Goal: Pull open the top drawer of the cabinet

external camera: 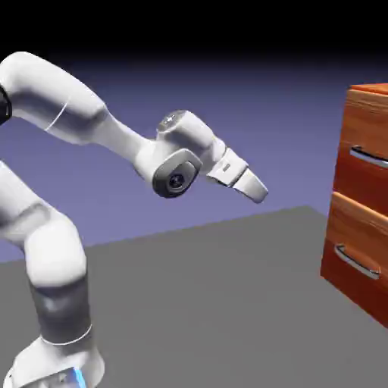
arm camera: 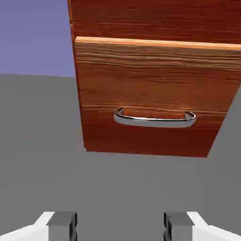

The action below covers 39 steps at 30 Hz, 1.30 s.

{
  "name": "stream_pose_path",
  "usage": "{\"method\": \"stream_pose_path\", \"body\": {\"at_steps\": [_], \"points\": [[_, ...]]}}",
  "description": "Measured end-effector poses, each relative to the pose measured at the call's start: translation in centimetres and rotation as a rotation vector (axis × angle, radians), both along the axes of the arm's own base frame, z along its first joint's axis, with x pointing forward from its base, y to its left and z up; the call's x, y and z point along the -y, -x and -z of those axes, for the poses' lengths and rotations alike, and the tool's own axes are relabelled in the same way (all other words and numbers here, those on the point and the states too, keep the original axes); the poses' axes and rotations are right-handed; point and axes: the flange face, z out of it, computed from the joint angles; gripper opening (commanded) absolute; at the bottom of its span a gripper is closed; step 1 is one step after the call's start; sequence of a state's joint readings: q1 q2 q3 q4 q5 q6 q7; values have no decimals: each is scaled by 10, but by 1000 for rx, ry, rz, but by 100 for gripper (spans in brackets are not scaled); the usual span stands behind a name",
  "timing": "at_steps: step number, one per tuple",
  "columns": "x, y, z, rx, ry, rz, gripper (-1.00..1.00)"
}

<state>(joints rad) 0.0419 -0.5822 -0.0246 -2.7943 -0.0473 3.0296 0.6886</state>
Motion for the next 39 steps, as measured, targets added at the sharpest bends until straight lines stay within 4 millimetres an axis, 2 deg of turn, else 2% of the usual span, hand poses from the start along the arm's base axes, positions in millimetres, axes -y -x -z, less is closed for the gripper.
{"method": "stream_pose_path", "body": {"at_steps": [6, 11, 21, 30, 39], "points": [[-21, 1, -55, 119, 321, -337, 0], [-31, 6, -96, 223, 606, -575, 0], [-27, 18, -164, 407, 1215, -924, 0], [1, 17, -201, 483, 1789, -1104, 0], [40, -7, -210, 418, 2359, -1198, 0]]}}
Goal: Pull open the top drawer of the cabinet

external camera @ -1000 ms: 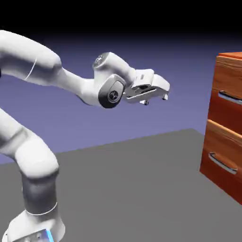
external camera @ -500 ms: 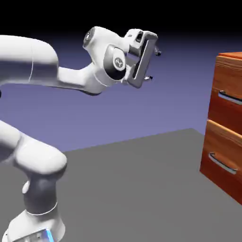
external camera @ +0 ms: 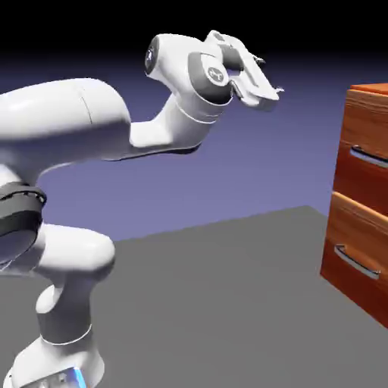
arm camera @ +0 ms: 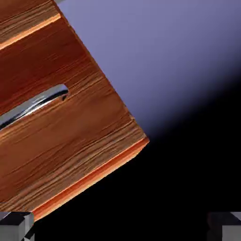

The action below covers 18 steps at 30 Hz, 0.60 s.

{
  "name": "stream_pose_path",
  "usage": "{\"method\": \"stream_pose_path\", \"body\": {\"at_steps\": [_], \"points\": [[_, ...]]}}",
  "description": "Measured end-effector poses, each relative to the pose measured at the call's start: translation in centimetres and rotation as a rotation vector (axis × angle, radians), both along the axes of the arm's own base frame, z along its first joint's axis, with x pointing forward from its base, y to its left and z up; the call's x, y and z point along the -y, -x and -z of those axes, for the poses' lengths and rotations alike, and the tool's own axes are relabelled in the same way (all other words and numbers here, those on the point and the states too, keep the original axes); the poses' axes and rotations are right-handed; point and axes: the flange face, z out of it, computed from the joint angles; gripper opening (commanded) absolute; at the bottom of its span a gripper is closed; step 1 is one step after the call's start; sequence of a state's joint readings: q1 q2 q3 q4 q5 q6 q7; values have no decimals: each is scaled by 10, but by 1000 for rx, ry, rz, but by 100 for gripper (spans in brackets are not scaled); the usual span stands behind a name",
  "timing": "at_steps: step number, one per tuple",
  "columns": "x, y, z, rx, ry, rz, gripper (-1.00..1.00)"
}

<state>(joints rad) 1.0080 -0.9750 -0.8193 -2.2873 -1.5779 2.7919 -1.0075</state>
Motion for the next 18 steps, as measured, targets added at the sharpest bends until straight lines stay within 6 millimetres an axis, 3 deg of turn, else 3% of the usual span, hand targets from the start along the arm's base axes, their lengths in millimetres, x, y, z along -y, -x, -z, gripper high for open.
{"method": "stream_pose_path", "body": {"at_steps": [9, 18], "points": [[36, -49, 23, 140, 521, -15, 0], [55, -117, 78, 210, 1063, -10, 0]]}}
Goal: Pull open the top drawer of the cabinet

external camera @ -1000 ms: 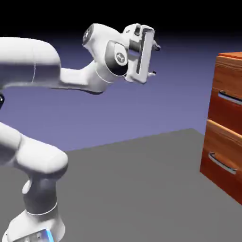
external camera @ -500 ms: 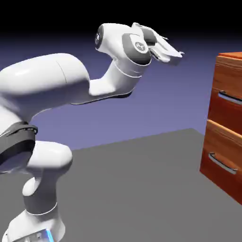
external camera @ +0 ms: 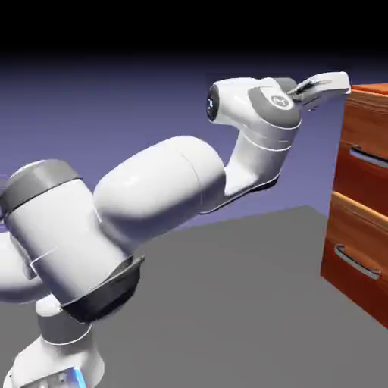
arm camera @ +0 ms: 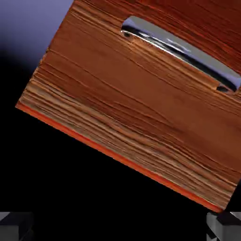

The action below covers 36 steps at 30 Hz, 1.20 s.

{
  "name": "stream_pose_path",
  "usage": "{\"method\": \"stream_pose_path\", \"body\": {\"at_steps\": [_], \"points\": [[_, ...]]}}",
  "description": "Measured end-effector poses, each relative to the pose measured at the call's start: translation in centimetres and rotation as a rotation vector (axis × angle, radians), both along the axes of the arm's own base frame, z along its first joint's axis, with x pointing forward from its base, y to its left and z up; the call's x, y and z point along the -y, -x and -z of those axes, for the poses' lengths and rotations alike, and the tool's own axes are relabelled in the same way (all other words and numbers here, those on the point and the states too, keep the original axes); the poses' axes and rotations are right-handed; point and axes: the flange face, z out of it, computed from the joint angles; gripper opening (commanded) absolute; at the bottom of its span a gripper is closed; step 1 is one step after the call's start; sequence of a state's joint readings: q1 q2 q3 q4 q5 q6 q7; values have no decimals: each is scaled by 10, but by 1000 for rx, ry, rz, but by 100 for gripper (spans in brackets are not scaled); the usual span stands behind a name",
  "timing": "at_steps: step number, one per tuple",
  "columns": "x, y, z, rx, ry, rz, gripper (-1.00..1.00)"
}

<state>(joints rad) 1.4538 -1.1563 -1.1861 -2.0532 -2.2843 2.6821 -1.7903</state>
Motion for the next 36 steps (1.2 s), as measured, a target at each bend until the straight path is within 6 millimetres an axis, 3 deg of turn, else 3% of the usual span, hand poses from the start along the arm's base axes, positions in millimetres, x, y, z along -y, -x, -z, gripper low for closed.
{"method": "stream_pose_path", "body": {"at_steps": [7, 14, 15, 20, 21, 24, 36], "points": [[-5, -58, 65, 30, 445, 22, 0], [-27, -109, 142, 48, 895, 27, 0], [-27, -109, 142, 48, 895, 27, 0], [-27, -151, 141, 48, 895, 27, 0], [-27, -159, 142, 48, 895, 27, -100], [-27, -151, 142, 48, 895, 27, -100], [-27, -40, 142, 48, 895, 28, -100]]}}
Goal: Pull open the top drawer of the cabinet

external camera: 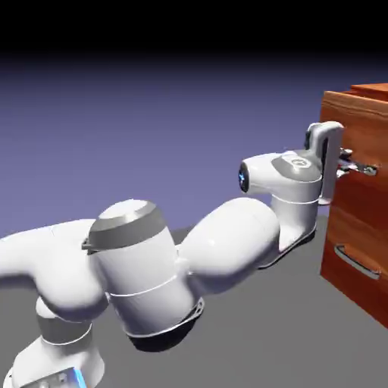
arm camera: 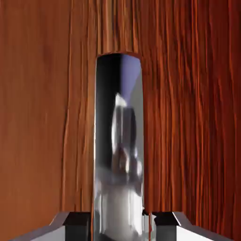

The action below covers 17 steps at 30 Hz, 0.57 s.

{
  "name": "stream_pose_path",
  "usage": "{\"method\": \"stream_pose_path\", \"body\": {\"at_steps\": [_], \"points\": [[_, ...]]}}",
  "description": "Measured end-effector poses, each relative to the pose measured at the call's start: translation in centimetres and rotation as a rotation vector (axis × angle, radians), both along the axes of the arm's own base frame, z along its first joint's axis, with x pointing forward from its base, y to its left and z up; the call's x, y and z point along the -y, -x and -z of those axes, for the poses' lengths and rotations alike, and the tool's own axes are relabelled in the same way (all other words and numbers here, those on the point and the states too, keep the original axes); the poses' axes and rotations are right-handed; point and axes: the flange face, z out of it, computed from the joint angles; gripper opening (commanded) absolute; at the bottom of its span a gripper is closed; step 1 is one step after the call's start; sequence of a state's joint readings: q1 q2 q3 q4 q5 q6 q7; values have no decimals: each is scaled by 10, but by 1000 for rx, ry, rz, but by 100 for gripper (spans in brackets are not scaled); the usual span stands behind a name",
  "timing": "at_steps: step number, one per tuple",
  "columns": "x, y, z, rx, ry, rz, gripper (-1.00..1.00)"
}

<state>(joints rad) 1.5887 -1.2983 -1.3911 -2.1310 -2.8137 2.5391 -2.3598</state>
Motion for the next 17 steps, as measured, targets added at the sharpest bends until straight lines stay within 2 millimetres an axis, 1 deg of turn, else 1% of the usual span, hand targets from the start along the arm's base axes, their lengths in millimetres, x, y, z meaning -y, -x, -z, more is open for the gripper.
{"method": "stream_pose_path", "body": {"at_steps": [13, 15, 17], "points": [[0, 147, 0, 2, 0, 0, -100], [1, 160, -2, 12, 3, 7, -100], [1, 163, -2, 14, 1, 9, -100]]}}
